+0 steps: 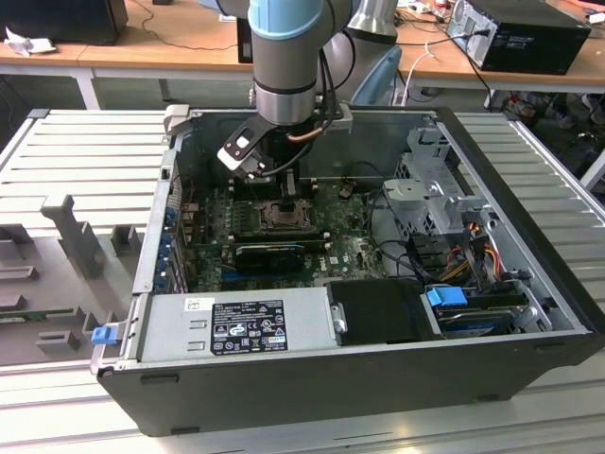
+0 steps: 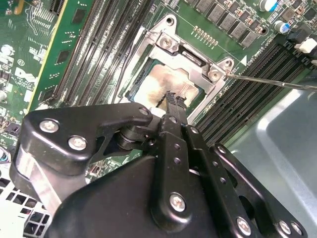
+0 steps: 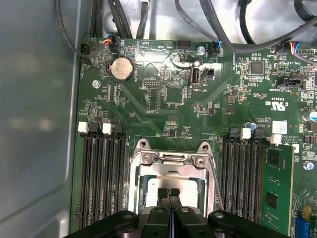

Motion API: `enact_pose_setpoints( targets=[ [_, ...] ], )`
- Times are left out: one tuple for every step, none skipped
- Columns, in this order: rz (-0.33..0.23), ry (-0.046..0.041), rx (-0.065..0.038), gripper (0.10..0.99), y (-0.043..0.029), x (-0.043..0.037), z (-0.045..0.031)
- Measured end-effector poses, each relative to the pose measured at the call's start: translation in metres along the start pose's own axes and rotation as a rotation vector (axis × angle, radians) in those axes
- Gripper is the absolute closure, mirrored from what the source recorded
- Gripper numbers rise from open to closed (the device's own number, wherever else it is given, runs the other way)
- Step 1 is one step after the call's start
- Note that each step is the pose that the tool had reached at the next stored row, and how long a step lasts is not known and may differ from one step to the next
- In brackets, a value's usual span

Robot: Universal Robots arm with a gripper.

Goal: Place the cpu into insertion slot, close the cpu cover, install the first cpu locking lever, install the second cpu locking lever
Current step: 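Install the first cpu locking lever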

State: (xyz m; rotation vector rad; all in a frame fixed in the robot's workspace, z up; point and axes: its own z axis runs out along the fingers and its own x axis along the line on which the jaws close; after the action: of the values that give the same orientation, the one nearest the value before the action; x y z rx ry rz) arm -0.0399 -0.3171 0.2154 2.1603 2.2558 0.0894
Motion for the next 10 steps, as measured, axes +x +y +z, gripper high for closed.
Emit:
enact_pose_setpoints(
  targets=[
    [0.0,0.0,0.0,0.98,0.0001,0.0,-0.0018],
    [0.0,0.0,0.0,0.98,0.0002,0.0001,-0.0047],
    [0.0,0.0,0.0,0.98,0.0004,0.0002,-0.0084],
    [0.0,0.0,0.0,0.98,0.0006,0.0003,-0.0108],
    [0.0,0.0,0.0,0.98,0.0007,0.0003,-0.0126],
    [0.0,0.0,0.0,0.98,0.0007,0.0004,-0.0135],
    [0.0,0.0,0.0,0.98,0.0008,0.0004,-0.0145],
    [0.0,0.0,0.0,0.98,0.0008,0.0004,-0.0153],
    [0.0,0.0001,0.0,0.98,0.0008,0.0005,-0.0161],
    [0.0,0.0,0.0,0.98,0.0009,0.0005,-0.0171]
  ],
)
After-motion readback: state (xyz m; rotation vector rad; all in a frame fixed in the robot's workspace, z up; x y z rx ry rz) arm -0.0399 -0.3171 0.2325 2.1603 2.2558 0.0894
